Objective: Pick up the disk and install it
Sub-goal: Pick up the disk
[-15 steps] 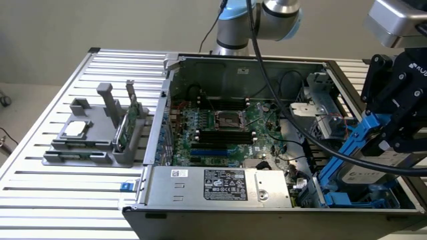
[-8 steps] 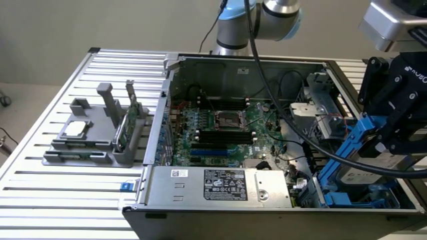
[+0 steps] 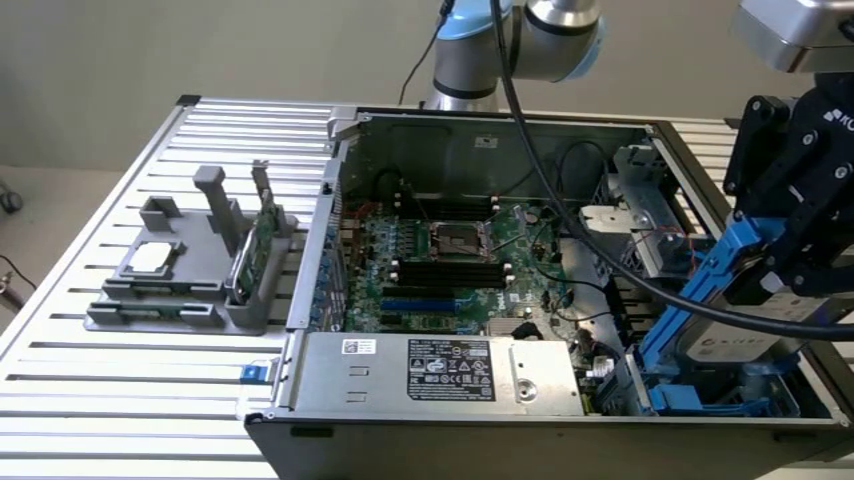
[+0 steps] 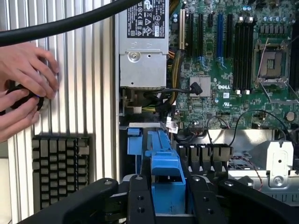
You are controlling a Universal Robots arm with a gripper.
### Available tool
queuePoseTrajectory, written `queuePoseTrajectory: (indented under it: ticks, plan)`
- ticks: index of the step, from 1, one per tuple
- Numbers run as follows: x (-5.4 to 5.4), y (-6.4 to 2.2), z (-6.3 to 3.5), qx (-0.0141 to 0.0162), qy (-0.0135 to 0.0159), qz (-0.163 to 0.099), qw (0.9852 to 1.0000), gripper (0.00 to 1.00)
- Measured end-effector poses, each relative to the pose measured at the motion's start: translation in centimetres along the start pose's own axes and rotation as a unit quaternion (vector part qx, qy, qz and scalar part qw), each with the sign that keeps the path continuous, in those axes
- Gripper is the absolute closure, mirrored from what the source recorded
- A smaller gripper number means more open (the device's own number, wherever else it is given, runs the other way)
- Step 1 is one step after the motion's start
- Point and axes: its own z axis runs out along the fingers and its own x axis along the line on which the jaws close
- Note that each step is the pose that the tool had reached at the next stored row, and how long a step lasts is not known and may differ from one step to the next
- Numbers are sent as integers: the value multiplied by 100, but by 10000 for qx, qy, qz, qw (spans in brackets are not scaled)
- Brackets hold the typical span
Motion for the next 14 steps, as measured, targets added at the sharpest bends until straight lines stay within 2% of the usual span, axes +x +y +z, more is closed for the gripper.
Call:
queuePoseTrajectory:
  ticks: [5,9,14]
  plan:
    - [1,4,4,1,61,5,10000,67]
    - [0,14,14,1,76,7,10000,67]
    - [-26,15,27,1,76,7,10000,67]
